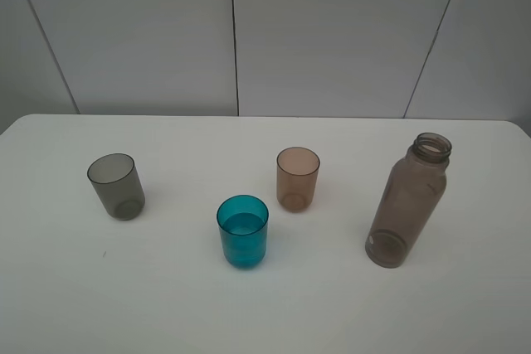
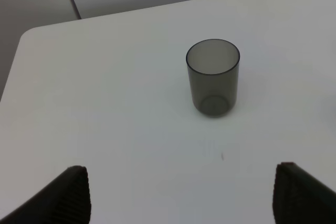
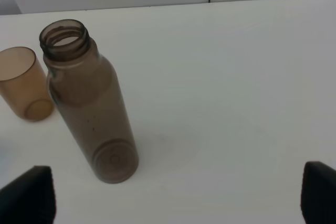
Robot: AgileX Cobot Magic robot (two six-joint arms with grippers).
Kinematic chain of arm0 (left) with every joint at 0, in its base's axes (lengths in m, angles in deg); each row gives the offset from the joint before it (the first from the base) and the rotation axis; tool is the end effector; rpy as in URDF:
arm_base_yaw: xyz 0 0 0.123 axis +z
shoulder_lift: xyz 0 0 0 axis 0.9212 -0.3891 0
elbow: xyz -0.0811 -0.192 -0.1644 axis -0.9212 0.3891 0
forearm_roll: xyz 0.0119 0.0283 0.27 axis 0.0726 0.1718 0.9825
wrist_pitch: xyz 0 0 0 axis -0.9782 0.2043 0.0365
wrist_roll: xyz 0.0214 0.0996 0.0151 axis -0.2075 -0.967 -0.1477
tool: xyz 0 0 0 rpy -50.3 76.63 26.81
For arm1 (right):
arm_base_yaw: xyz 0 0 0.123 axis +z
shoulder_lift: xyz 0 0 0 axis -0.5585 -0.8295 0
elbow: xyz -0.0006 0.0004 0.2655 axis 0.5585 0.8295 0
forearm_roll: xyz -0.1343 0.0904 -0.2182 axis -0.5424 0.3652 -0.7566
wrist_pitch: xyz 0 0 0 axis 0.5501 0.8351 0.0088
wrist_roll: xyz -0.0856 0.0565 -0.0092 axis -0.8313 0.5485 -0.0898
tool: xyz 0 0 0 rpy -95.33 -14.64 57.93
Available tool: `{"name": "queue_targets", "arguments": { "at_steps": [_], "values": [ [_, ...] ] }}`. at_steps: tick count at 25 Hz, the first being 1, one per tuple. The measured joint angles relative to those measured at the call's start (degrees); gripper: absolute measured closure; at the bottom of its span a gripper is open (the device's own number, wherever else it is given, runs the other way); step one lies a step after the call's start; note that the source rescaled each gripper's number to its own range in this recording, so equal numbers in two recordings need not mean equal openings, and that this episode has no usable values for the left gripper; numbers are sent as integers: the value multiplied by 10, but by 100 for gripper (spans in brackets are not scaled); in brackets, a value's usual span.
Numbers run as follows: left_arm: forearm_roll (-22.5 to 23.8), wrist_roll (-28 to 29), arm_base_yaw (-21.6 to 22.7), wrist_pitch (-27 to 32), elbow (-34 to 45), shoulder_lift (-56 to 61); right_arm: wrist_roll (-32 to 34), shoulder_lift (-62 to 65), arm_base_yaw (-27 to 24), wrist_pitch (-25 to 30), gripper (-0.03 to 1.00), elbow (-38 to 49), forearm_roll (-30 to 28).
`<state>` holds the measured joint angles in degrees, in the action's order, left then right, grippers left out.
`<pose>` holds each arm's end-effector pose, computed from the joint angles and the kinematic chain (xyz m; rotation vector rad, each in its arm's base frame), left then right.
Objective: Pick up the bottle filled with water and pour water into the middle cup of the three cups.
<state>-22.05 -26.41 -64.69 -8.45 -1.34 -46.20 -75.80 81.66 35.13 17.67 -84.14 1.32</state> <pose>0.0398 -0.0154 0.2821 0.2190 2.0356 -0.0477 0.0396 0.0017 0.2863 -0.0216 2.0371 0.0245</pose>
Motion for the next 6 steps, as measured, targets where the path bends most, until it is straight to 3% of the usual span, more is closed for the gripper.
{"name": "queue_targets", "arguments": {
  "at_steps": [6],
  "values": [
    [0, 0, 0, 0, 0, 0, 0, 0, 0, 0, -3, 0, 0]
  ]
}}
